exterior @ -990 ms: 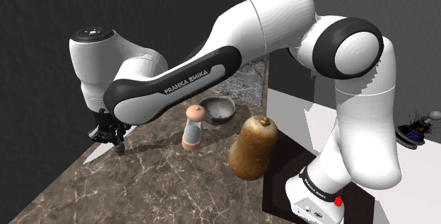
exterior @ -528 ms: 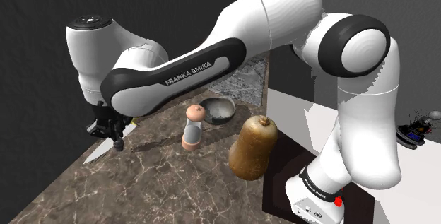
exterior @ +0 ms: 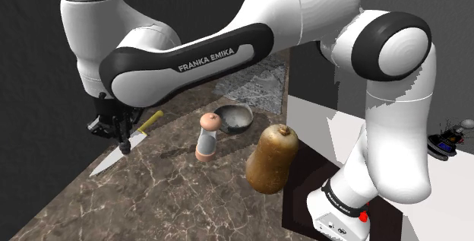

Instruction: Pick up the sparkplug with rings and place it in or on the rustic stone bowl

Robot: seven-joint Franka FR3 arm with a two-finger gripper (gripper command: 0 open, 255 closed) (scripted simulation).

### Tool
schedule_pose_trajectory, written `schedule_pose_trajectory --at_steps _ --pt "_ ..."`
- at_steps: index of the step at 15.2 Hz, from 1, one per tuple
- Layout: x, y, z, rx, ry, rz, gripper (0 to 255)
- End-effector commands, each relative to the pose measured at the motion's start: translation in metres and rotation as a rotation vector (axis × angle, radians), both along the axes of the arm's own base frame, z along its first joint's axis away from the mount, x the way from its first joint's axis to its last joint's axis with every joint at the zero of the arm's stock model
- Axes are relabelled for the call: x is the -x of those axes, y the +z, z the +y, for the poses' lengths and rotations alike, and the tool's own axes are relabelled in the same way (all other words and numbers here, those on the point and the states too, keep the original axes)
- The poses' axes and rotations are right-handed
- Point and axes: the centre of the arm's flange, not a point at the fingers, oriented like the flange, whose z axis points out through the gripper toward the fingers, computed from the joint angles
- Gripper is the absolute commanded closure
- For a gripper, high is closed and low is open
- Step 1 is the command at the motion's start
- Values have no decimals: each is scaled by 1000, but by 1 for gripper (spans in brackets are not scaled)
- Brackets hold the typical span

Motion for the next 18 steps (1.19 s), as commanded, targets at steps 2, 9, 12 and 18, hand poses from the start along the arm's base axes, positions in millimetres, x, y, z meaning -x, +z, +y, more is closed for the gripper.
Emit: schedule_pose_trajectory --at_steps 2,9,12,18 --pt "0 16 -1 0 0 0 255" --pt "0 53 -1 0 0 0 255" --pt "0 69 -1 0 0 0 255" --pt "0 101 -1 0 0 0 255"
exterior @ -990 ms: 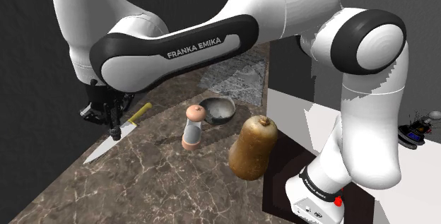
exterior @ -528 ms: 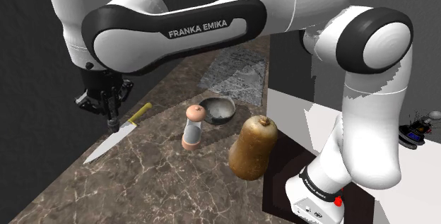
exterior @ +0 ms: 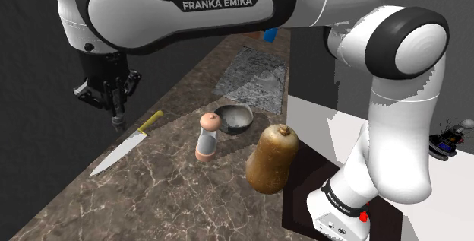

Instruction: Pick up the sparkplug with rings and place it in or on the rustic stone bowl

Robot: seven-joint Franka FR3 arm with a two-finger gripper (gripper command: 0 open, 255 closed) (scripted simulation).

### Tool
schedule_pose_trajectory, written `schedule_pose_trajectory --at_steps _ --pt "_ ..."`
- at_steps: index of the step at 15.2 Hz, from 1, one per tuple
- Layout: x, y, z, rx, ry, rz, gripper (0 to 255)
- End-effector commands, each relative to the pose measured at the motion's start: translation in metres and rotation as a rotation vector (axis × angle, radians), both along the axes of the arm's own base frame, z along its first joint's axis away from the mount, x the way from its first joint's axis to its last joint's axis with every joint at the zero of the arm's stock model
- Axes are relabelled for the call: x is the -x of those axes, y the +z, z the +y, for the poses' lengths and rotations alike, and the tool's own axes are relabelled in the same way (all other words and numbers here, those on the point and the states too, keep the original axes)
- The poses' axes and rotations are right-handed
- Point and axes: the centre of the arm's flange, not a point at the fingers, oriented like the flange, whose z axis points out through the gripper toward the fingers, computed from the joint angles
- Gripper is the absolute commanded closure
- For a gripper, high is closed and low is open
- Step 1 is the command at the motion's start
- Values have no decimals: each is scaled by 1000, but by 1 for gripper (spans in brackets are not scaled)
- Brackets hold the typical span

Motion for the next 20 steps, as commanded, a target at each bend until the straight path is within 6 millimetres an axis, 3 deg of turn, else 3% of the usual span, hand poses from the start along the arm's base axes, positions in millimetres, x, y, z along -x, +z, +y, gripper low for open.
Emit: schedule_pose_trajectory --at_steps 1,2,20 --pt "1 11 -1 0 0 0 255" --pt "1 12 -1 0 0 0 255" --pt "44 35 -234 0 0 0 255"
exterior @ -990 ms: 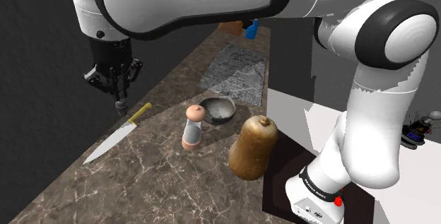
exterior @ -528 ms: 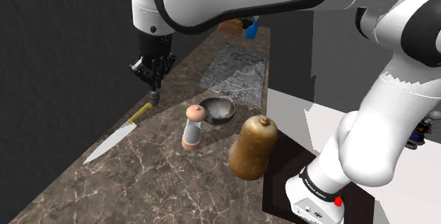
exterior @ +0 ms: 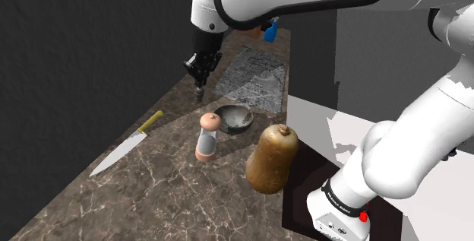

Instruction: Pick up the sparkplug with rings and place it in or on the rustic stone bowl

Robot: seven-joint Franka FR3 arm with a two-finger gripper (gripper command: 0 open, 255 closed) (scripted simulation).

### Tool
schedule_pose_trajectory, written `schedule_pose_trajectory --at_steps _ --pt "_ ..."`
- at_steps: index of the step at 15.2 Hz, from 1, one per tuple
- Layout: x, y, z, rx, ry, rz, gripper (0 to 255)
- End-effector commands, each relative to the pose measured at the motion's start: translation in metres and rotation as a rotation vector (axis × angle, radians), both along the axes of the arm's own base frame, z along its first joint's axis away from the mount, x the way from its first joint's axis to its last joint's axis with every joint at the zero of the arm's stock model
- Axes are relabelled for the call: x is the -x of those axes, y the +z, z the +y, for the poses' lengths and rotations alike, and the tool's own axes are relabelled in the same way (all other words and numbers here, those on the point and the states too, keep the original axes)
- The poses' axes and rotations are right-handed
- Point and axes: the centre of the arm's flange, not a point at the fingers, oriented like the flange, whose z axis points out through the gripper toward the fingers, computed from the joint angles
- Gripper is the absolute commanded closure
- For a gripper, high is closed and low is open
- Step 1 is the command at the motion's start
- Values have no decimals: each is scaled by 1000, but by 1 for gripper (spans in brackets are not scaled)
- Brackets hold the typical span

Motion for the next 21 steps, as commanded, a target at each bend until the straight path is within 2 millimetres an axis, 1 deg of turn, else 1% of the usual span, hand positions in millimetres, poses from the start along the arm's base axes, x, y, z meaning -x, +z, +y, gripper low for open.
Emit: schedule_pose_trajectory --at_steps 1,12,21 --pt "5 3 -26 -1 1 0 255" --pt "31 17 -170 -1 1 0 255" --pt "31 -30 -170 -1 1 0 255"
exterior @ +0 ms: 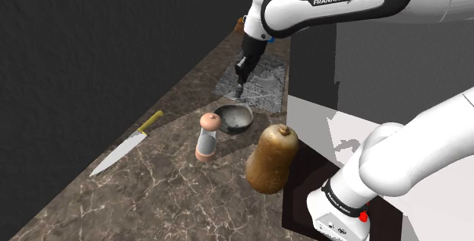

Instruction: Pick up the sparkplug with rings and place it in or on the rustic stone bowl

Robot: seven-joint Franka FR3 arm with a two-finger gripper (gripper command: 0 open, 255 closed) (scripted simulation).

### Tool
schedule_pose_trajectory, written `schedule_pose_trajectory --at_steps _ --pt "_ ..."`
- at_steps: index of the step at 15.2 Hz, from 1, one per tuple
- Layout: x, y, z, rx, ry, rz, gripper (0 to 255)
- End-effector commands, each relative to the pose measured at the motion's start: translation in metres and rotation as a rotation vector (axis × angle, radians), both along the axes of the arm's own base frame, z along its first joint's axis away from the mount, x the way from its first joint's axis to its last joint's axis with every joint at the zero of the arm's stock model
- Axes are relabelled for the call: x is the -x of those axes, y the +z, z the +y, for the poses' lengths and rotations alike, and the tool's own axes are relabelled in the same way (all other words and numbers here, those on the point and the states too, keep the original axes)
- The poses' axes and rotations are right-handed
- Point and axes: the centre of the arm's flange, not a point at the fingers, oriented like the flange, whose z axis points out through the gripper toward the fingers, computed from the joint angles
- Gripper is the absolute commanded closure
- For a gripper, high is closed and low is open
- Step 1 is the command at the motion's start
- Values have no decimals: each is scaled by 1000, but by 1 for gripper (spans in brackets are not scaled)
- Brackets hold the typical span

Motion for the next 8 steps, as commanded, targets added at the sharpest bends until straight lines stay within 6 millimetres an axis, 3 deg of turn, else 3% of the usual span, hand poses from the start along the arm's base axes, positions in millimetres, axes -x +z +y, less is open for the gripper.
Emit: schedule_pose_trajectory --at_steps 1,8 --pt "0 -10 -1 0 0 0 255" --pt "0 -47 -1 0 0 0 255"
